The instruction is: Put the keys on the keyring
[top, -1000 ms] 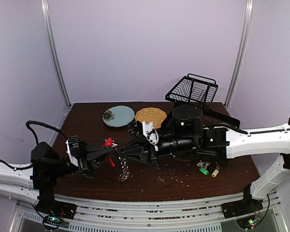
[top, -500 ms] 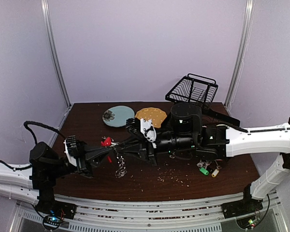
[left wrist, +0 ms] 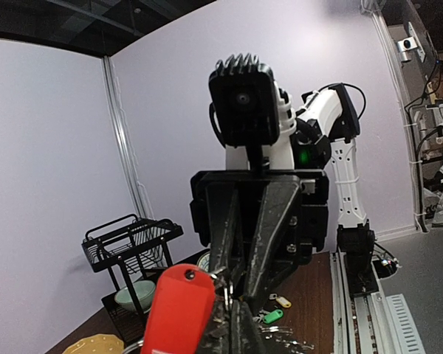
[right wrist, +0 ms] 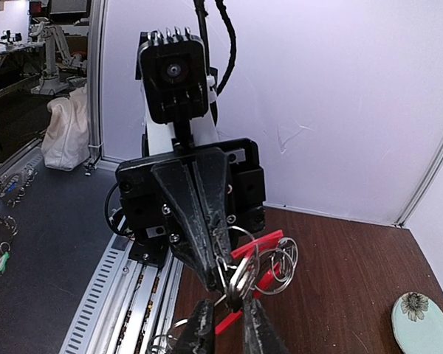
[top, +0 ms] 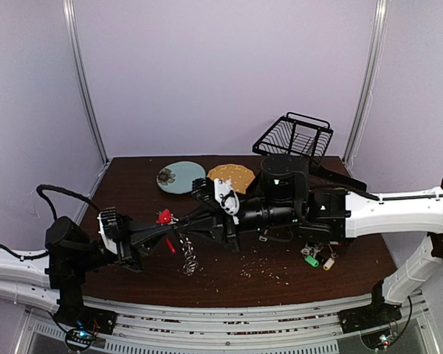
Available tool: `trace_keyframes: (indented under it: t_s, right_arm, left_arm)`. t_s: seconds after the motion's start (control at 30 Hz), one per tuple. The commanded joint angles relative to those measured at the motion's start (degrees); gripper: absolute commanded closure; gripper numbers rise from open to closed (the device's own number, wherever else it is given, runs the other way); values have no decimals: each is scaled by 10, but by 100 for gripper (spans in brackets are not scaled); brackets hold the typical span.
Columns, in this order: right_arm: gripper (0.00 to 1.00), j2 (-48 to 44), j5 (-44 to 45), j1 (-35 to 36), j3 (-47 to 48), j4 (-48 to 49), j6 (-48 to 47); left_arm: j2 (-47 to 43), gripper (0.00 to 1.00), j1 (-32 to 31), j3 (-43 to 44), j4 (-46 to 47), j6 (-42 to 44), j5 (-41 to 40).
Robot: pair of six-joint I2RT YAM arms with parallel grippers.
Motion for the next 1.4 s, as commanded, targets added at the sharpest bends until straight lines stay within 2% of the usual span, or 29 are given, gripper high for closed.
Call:
trace_keyframes:
  t_s: [0.0, 0.17, 0.33, 0.47, 0.6, 0.97, 1.37]
  right_arm:
    - [86, -3, -2, -3, 1, 13, 4]
    - [85, -18, 37, -3, -18, 34, -3]
    - [78, -16, 27, -3, 1, 6, -16]
    - [85, -26, 0, -2, -11, 7, 1]
    - [86, -15, -65, -3, -11, 7, 20]
    - [87, 12, -54, -3, 3, 44, 46]
    - [87, 19, -24, -3, 20, 29, 34]
  left_arm:
    - [-12, 100, -3, -6, 49, -12, -10]
    - [-11, 100, -3, -14, 72, -28, 0]
    - [-6, 100, -3, -18, 73, -28, -2]
    - [-12, 100, -3, -23, 90, -30, -8]
    - [-9, 100, -3, -22, 93, -29, -4]
    - [-2, 100, -4, -13, 83, -26, 13]
    - [5, 100, -4, -9, 80, -25, 23]
